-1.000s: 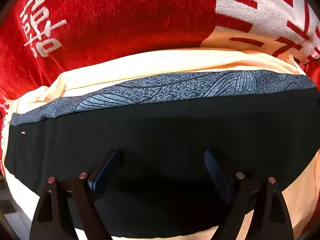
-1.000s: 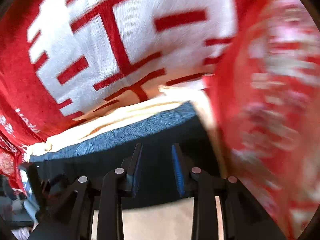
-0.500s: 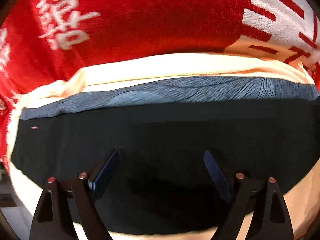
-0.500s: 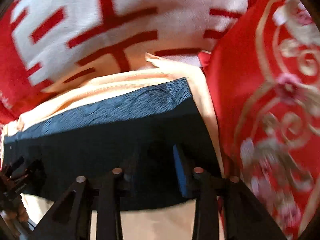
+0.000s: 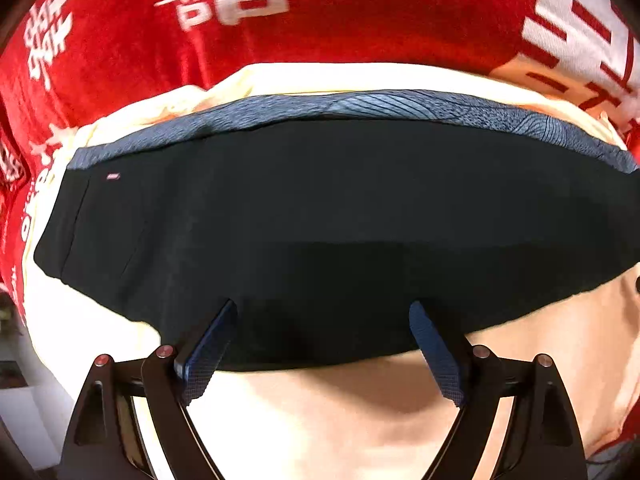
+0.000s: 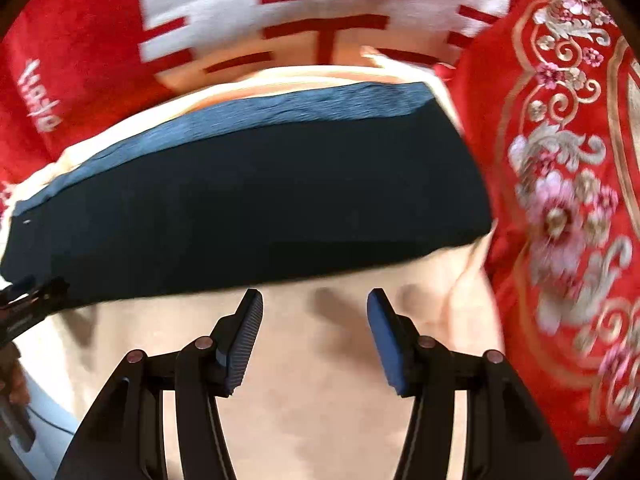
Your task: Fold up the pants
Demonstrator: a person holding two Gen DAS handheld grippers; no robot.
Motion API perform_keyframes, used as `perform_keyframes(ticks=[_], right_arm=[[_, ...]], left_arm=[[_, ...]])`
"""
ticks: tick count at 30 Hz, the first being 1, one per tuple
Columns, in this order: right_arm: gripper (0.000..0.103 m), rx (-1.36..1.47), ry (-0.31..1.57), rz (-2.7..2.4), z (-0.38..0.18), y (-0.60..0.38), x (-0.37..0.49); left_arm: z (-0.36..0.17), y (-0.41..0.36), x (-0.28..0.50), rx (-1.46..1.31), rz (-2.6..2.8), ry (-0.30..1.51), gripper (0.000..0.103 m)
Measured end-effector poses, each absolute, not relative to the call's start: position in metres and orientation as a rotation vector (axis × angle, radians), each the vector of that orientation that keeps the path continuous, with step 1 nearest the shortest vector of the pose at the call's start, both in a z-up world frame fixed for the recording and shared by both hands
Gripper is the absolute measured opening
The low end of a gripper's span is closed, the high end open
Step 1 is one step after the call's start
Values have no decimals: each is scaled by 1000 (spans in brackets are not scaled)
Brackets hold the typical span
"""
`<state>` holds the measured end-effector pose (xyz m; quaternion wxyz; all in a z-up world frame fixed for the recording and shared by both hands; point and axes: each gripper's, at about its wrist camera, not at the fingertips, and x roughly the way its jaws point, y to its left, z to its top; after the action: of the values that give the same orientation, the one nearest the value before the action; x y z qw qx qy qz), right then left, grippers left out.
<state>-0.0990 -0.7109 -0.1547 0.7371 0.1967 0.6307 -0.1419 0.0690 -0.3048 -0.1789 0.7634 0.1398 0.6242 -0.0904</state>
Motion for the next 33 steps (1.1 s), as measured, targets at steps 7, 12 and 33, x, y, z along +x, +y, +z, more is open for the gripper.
perform_keyframes(ticks=[7,12,33], right_arm=[[58,542,1366,-219,-157,-603,-81],[59,730,1339,-62,-158,-520,-66],[51,1098,1259,47,-216,-386,13]], left_arm=[[-158,-247,71,306,-217,1314,89],[-144,-185,97,300,-197,1299,89],[-198,-43,190,310,-116,1280,89]])
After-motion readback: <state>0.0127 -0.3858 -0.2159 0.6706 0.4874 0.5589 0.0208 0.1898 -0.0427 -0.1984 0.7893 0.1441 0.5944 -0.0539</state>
